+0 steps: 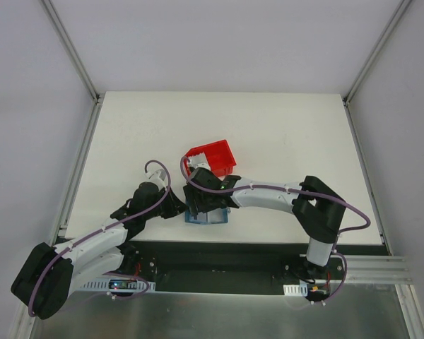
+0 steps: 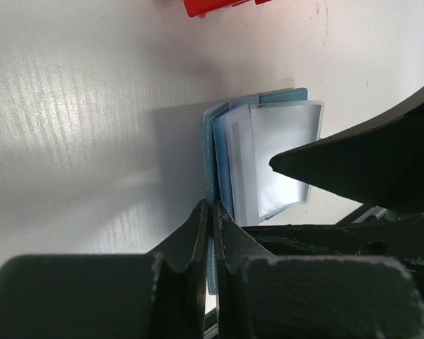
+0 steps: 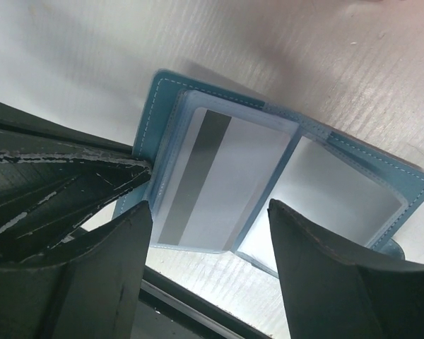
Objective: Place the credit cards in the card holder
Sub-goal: Turn over the card slot in the card holder.
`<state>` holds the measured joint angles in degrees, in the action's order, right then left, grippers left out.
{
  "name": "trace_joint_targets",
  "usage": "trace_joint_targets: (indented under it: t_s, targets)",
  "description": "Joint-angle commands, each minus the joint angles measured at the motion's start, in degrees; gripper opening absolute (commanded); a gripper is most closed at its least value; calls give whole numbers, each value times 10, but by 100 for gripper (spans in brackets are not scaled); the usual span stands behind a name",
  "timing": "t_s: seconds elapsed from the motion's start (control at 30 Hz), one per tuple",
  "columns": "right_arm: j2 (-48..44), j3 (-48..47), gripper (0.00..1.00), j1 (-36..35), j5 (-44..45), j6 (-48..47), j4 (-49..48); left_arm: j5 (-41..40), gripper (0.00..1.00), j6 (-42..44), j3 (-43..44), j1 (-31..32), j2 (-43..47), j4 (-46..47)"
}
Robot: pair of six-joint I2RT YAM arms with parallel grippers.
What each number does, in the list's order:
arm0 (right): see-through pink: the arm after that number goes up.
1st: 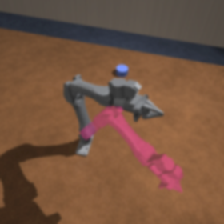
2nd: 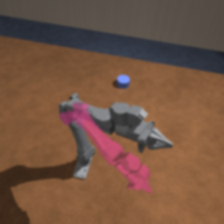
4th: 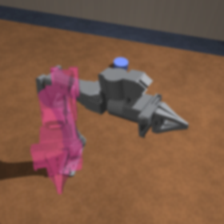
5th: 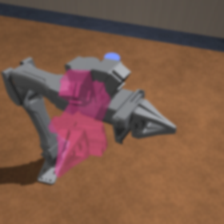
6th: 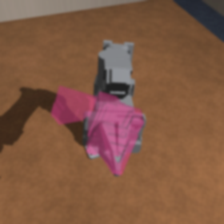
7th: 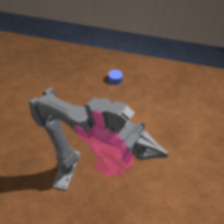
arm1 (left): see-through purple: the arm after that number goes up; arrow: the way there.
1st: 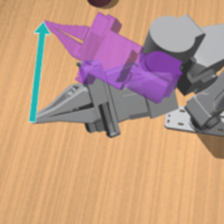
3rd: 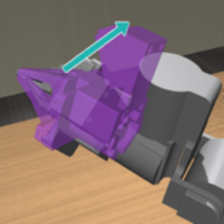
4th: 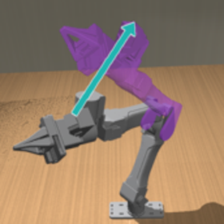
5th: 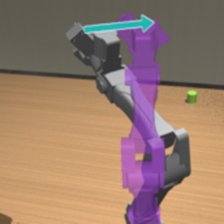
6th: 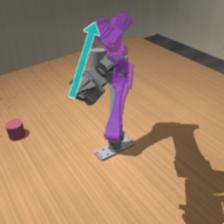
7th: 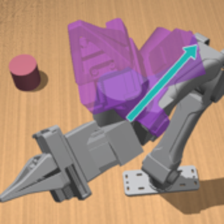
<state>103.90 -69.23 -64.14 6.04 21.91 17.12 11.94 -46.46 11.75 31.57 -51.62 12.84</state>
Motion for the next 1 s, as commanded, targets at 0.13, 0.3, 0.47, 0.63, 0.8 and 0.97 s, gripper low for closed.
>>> trace_joint_targets:
  t_s: [0.13, 0.3, 0.47, 0.63, 0.8, 0.97]
  targets:
    - [-1, -17, 69, -4, 29, -4, 26, 8, 0, 10, 10, 7, 6, 10]
    - [-3, -21, 67, -5, 43, -6, 41, 7, 0, 11, 9, 7, 7, 10]
    - [-12, -20, 66, -5, 60, -8, 51, 6, 0, 12, 8, 7, 6, 10]
    - [-26, -19, 66, -5, 81, -12, 68, 4, 0, 12, 5, 7, 4, 9]
    - [-36, -20, 66, -6, 99, -13, 83, 3, 0, 13, 4, 7, 5, 9]
    - [-41, -25, 66, -7, 114, -13, 99, 4, 0, 14, 6, 7, 2, 10]
